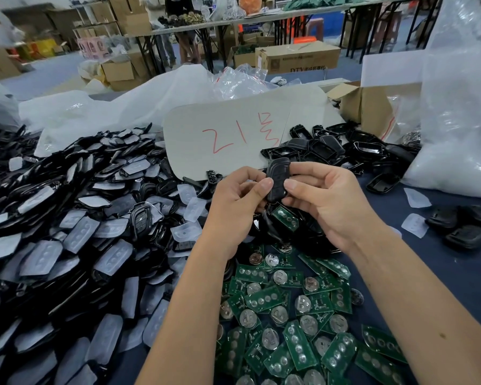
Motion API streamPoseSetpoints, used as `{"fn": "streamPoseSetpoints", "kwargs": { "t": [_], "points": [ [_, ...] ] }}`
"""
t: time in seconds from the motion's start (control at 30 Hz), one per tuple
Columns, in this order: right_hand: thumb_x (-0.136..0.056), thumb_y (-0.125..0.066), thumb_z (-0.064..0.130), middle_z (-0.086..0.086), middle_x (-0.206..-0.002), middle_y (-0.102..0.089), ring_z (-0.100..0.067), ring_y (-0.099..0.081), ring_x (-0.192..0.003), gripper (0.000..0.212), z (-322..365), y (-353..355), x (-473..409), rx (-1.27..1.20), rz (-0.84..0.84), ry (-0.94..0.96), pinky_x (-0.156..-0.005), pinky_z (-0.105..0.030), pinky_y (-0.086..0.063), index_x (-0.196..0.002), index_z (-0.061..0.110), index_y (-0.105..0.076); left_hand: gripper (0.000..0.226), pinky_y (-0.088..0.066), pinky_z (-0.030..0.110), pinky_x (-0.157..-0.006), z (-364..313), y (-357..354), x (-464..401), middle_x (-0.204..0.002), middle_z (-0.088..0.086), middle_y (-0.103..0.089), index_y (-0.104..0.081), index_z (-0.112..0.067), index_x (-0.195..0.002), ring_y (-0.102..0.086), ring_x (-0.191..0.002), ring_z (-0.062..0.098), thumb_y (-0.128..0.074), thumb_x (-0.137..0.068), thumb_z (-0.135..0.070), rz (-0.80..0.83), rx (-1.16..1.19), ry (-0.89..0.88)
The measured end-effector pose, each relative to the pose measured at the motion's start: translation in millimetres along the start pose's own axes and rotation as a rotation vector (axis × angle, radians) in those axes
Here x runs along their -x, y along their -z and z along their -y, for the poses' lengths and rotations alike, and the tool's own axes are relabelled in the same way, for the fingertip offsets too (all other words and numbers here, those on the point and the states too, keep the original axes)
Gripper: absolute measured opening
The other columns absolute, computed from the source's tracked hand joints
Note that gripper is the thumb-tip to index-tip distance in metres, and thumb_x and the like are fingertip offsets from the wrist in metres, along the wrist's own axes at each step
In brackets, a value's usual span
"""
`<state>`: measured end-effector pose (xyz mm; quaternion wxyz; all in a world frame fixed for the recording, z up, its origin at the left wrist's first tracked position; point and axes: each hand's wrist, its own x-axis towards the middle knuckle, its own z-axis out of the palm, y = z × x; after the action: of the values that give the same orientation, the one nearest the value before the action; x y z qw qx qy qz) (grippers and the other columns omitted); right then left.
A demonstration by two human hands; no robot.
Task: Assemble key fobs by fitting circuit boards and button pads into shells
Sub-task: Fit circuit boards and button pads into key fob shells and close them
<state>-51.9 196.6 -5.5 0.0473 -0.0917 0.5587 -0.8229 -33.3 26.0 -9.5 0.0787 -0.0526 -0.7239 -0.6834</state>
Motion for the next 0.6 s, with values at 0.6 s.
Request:
{"fn": "streamPoseSetpoints", "kwargs": {
  "t": [0.6],
  "points": [
    [-0.088, -0.072, -0.007, -0.01, -0.091, -0.08, -0.016, -0.073, -0.074, 0.02, -3.7, -18.1, 5.1, 0.03, -0.059, -0.017, -0.068, -0.025, -0.059, -0.098, 0.01, -0.076, 0.015, -0.049, 0.019, -0.069, -3.1, 12.7, 0.7, -0.075, -0.004, -0.071, -0.073, -0.022, -0.082, -0.06, -0.067, 0.004, -0.073, -0.095, -0.014, -0.058, 0.011, 0.015]
  ]
}}
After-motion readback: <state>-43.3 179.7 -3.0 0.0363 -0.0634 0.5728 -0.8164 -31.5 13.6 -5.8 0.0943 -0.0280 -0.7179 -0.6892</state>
